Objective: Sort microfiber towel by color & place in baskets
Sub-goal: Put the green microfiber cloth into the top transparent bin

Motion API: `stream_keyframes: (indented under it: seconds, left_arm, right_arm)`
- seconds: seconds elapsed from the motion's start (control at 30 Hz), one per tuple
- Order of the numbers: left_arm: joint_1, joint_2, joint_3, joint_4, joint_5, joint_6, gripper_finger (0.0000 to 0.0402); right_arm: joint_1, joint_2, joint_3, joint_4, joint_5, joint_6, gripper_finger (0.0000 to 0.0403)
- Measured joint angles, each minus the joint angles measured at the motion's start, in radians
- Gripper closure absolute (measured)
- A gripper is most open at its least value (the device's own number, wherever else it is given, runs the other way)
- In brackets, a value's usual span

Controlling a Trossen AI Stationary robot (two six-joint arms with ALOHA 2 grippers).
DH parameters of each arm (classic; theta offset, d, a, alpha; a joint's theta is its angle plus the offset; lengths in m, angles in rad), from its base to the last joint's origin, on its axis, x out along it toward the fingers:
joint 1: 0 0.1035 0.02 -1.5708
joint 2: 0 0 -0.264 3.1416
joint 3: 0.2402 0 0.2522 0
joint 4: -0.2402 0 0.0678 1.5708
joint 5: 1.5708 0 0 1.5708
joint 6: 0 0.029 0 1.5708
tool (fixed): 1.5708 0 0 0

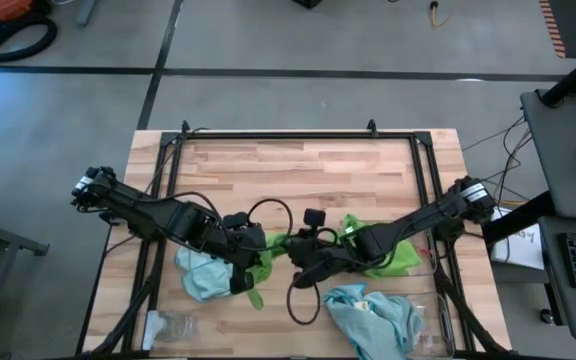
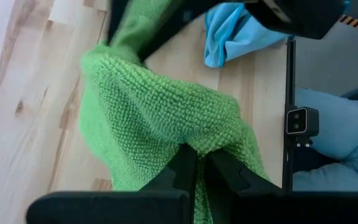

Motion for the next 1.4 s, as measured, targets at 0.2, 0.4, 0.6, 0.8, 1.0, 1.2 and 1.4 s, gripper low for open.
stream_keyframes:
  seconds: [0.2, 0.4, 0.6, 0.8, 1.0, 1.2, 1.4]
  left_arm:
    - [0.0, 0.0, 0.0, 0.0, 0.0, 0.0, 0.0398]
    - [0.0, 0.0, 0.0, 0.0, 0.0, 0.0, 0.0398]
    - [0.0, 0.0, 0.0, 0.009, 0.0, 0.0, 0.0398]
    - [0.0, 0.0, 0.0, 0.056, 0.0, 0.02, 0.0398]
    - [0.002, 0.0, 0.0, 0.1, 0.0, 0.058, 0.0398]
    - [0.002, 0.0, 0.0, 0.103, -0.002, 0.071, 0.0398]
    - [0.002, 0.0, 0.0, 0.104, -0.002, 0.072, 0.0398]
  right_arm:
    - [-0.026, 0.0, 0.0, -0.023, 0.002, 0.016, 0.0316]
    - [-0.029, 0.0, 0.0, -0.072, -0.002, 0.041, 0.0316]
    - [-0.029, 0.0, 0.0, -0.092, -0.019, 0.041, 0.0316]
    - [-0.029, 0.0, 0.001, -0.073, -0.102, 0.036, 0.0316]
    - [-0.029, 0.0, 0.002, -0.001, -0.12, 0.035, 0.0316]
    - [-0.028, 0.0, 0.002, 0.061, -0.249, 0.034, 0.0316]
    - [-0.028, 0.0, 0.002, 0.068, -0.28, 0.034, 0.0325]
